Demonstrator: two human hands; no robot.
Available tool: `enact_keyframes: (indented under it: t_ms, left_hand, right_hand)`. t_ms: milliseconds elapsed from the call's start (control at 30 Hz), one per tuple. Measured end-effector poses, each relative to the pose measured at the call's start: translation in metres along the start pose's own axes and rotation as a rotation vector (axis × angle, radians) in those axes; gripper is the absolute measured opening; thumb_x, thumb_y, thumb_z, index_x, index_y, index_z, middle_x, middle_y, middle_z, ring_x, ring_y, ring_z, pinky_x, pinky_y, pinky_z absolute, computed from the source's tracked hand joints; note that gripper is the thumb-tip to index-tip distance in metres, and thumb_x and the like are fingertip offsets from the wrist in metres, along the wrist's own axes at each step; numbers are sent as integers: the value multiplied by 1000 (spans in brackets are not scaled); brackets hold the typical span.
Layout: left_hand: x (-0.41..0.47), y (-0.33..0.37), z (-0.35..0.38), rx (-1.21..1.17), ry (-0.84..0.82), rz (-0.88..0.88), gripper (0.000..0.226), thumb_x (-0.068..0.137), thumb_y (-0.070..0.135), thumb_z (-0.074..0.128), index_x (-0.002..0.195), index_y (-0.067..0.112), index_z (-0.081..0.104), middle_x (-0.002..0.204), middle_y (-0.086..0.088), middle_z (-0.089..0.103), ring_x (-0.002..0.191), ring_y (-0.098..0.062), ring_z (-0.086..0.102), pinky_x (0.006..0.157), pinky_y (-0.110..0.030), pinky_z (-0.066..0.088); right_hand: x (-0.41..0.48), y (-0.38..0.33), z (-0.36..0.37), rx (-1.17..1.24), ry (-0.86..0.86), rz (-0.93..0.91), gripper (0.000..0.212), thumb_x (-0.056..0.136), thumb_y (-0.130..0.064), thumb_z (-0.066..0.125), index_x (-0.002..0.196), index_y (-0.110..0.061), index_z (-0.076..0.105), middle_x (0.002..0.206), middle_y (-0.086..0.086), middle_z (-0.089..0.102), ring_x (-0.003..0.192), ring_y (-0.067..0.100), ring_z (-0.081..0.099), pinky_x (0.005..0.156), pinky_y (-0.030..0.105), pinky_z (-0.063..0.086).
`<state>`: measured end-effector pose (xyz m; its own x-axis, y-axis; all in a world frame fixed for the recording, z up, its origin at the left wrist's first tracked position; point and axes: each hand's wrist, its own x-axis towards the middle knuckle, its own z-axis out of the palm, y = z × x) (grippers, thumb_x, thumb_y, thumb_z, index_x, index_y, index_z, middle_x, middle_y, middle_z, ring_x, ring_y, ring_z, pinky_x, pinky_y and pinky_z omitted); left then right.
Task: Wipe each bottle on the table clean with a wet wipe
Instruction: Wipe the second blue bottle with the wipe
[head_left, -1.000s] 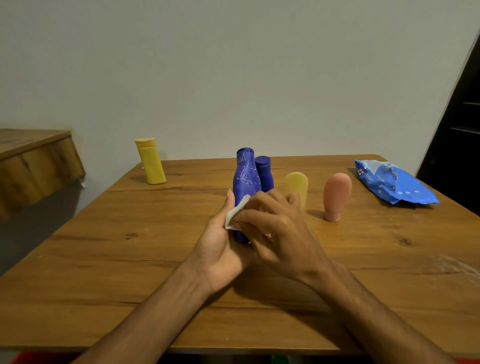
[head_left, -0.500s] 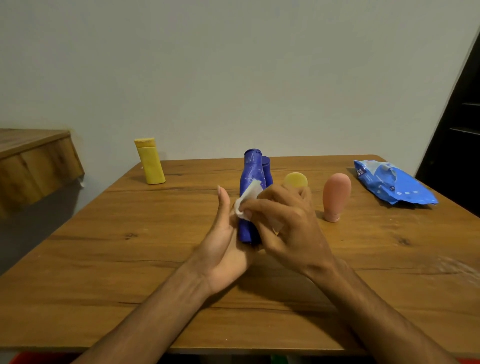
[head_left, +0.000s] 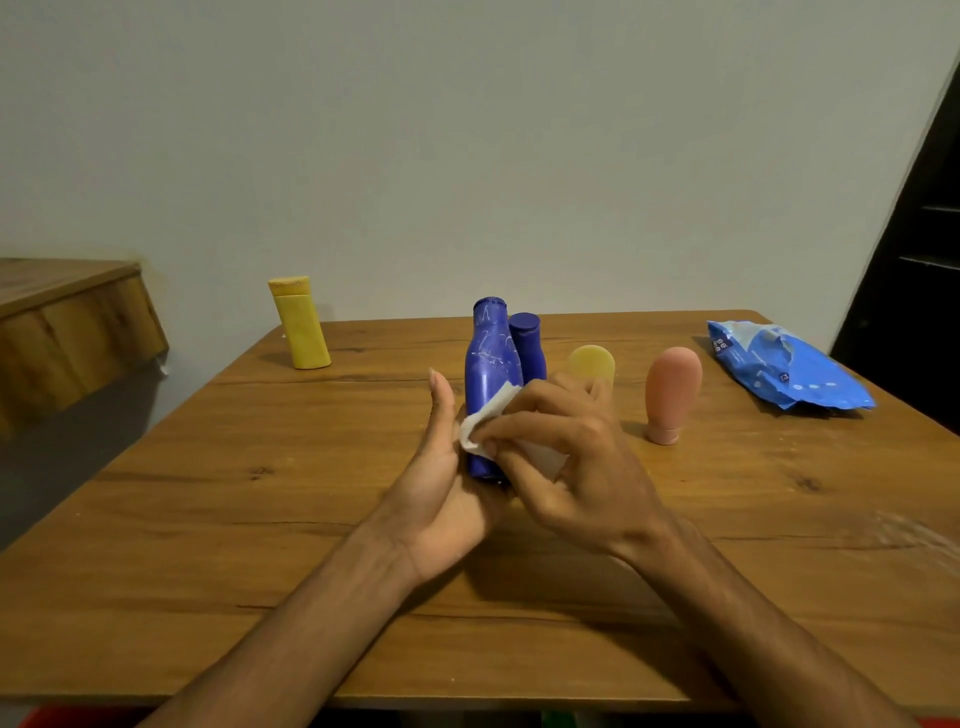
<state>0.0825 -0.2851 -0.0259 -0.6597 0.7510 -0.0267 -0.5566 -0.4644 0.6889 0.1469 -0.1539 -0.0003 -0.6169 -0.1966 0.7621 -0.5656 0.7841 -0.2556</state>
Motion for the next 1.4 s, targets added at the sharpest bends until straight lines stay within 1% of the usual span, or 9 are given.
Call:
enact_keyframes:
  t_ms: [133,300,567,700,833,1000,1100,1267,1400]
  left_hand:
    - [-2,-1,1,0,-19,-19,83,85,75,41,134,10,58,119,-15,64,117,-26,59,111,-40,38]
    - [-1,1,4,-43,21,17,78,89,67,41,142,9,48,140,-18,52,133,-28,48,104,-38,47]
    - [-4,5,11,-114,14,80,76,90,63,41,134,3,54,117,-19,67,100,-24,69,79,-33,59]
    - [-5,5,11,-88,37,99,76,90,62,43,139,4,49,127,-20,62,110,-26,65,93,-37,55]
    - [-7,4,10,-95,34,93,75,89,62,45,136,4,52,119,-19,65,104,-26,68,80,-36,59]
    - [-7,4,8,-78,51,96,76,90,64,44,139,6,50,131,-20,59,116,-26,60,103,-38,47]
    - [-7,3,9,-92,55,104,73,90,62,45,136,6,53,128,-20,61,112,-27,64,93,-38,55]
    - [-5,3,10,-82,56,118,66,92,62,42,129,11,61,118,-19,67,94,-24,69,72,-35,58]
    - [-8,2,10,-105,62,113,69,92,62,43,130,7,61,124,-21,64,101,-26,67,87,-36,56]
  right_hand:
    - [1,-1,-2,10,-81,-75,16,78,-20,65,89,-26,75,81,-12,60,79,11,50,71,40,35]
    - [2,5,-7,49,7,0,14,77,-22,63,85,-26,74,83,-15,62,83,10,52,74,45,37]
    - [-2,6,1,85,115,66,20,82,-32,63,96,-23,73,94,-10,68,89,8,55,76,42,43]
    - [-2,9,1,90,174,132,21,81,-37,64,97,-25,72,94,-14,67,91,3,54,78,45,44]
    - [-3,8,2,144,123,81,21,80,-35,66,94,-21,73,91,-9,69,90,5,55,77,44,46]
    - [-2,7,2,118,192,146,17,79,-29,70,93,-21,74,92,-11,69,91,5,55,80,43,45]
    - [-1,8,-2,139,143,113,17,80,-31,69,94,-21,74,92,-11,70,91,5,56,80,40,45]
    - [0,17,2,121,247,207,24,82,-35,68,101,-22,73,99,-9,70,96,10,60,79,49,49]
    - [-2,14,2,195,188,228,26,80,-37,69,101,-22,73,97,-9,70,95,11,60,80,45,51]
